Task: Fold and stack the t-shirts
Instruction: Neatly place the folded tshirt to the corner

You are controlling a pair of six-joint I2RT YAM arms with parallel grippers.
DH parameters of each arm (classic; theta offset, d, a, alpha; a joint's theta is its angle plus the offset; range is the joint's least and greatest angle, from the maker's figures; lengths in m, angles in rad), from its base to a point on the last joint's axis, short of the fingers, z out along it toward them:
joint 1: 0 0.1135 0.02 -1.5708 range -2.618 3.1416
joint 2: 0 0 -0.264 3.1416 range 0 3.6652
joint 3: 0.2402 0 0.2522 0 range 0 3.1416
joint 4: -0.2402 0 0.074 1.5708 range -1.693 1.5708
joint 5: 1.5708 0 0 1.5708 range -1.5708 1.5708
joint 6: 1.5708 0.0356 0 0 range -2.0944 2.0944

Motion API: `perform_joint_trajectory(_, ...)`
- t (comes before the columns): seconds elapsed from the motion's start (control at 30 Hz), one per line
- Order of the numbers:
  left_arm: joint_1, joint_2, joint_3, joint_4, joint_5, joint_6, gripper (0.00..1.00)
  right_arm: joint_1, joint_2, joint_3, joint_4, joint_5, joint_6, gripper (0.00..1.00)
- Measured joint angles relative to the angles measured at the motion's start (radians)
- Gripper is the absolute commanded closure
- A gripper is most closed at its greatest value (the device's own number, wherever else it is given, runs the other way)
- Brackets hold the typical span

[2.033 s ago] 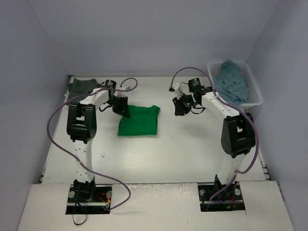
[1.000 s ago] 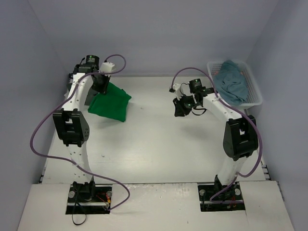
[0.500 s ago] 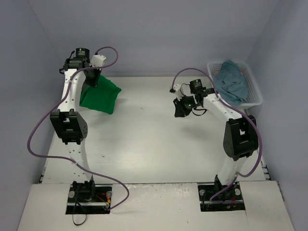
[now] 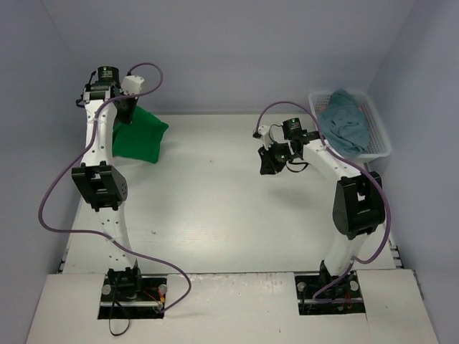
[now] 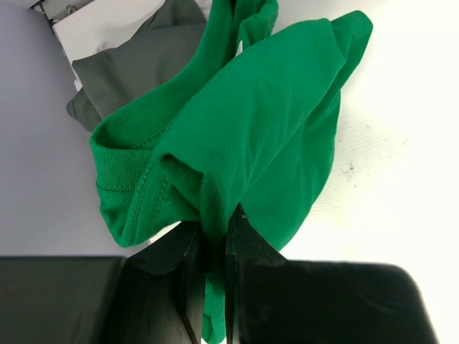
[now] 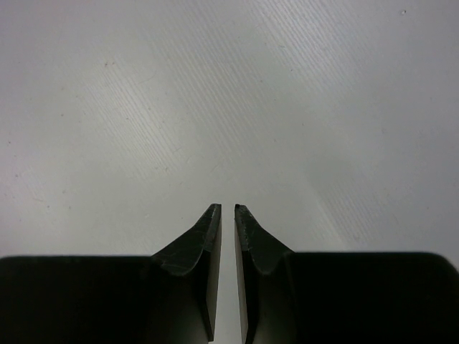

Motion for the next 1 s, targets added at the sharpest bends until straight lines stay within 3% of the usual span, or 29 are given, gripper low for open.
perform_joint_trajectory(0.57,0.037,0.033,0.126,-0.025,0.023,-0.001,1.00,0.000,0.000,0.000,0.000,-0.010,0.001,0.89)
perform_joint_trajectory(1.0,0.100,0.097,0.133,-0.020,0.028,0.000,1.00,0.000,0.000,-0.001,0.001,-0.013,0.004,0.89)
